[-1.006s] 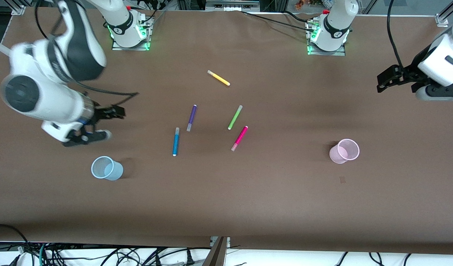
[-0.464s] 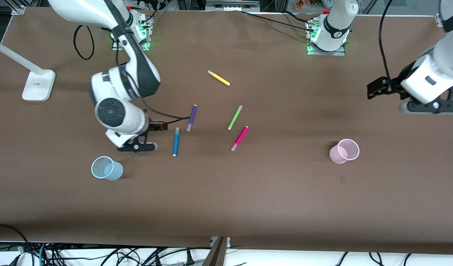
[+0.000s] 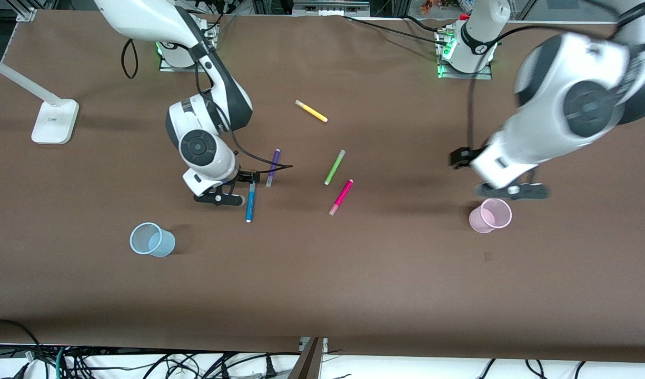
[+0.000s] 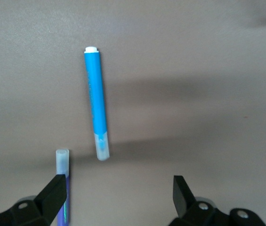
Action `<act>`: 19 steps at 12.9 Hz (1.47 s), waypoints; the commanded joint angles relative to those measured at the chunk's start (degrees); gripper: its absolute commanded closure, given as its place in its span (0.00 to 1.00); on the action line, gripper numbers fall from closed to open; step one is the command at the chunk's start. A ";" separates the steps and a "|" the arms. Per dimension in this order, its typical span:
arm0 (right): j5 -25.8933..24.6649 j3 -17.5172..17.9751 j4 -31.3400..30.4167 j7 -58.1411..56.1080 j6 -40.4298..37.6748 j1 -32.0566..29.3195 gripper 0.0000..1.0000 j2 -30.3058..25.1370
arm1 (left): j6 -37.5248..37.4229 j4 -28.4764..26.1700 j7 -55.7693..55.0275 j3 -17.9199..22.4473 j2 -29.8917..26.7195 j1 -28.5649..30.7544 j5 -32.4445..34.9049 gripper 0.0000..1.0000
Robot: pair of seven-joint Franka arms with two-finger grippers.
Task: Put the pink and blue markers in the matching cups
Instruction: 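Reach the right gripper to the blue marker while the left gripper reaches the pink marker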
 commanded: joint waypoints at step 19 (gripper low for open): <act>0.27 -0.34 -8.40 -0.38 17.57 1.98 0.69 3.69 | 38.45 0.18 -7.97 1.01 28.35 -18.69 0.54 0.00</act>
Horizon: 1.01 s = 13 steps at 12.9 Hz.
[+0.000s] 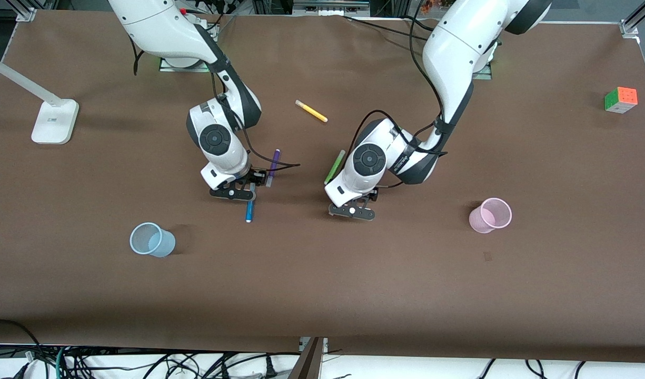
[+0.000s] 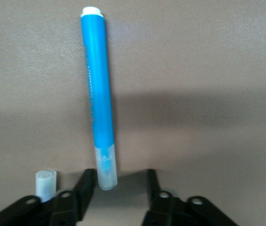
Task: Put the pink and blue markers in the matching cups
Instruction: 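Grasp and lift the blue marker with the right gripper while the left gripper lifts pink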
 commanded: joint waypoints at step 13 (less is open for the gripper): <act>0.21 -5.36 8.61 -18.63 -17.56 -0.28 0.98 -8.10 | 3.42 0.68 -4.29 0.69 2.21 -1.93 7.71 0.97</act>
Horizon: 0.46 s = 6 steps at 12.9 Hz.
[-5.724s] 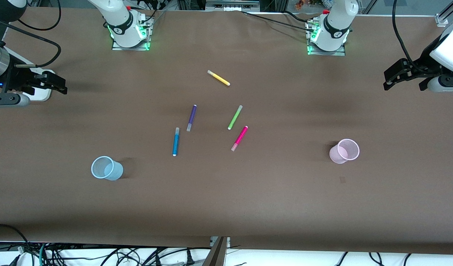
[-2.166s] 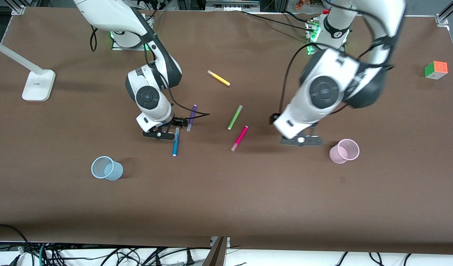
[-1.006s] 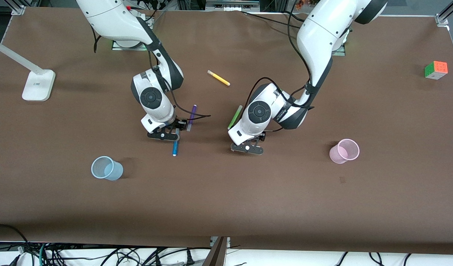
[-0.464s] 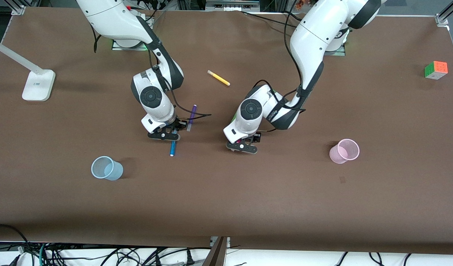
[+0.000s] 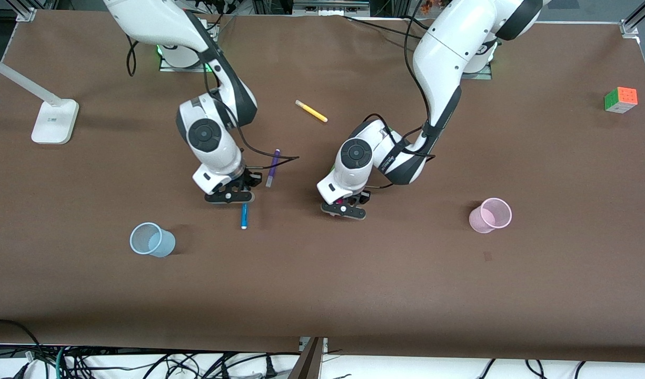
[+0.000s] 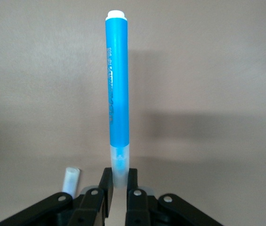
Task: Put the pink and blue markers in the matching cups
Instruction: 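Grasp and lift the blue marker with the right gripper while the left gripper lifts pink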
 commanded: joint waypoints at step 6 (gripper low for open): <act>-0.81 -15.61 15.09 -41.28 -26.43 -0.52 0.96 -2.43 | -1.75 -0.05 1.99 0.39 -3.62 3.10 1.25 1.00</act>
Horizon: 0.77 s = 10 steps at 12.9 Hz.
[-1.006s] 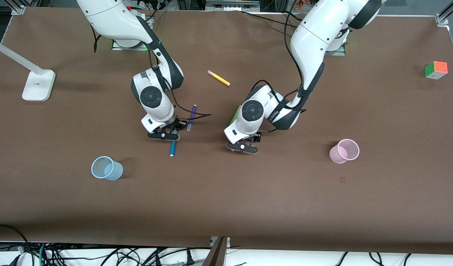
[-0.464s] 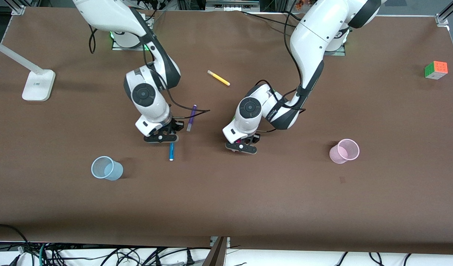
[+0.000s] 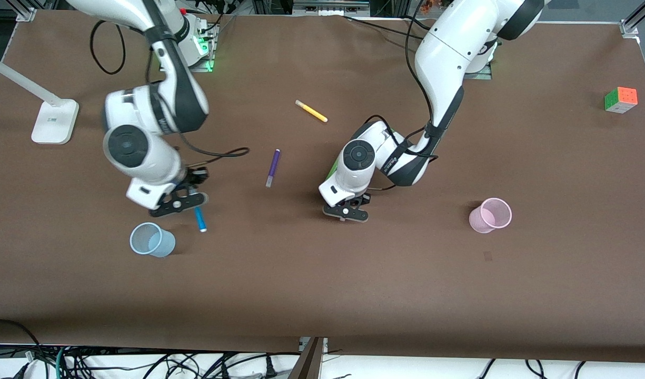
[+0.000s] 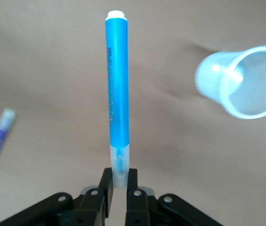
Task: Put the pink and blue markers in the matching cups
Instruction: 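Grasp and lift the blue marker with the right gripper while the left gripper lifts pink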
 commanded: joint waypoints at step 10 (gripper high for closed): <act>-25.65 -8.83 4.37 -38.79 -1.21 -0.98 0.94 4.37 | -24.89 -0.37 48.33 -0.87 -20.45 20.26 0.46 1.00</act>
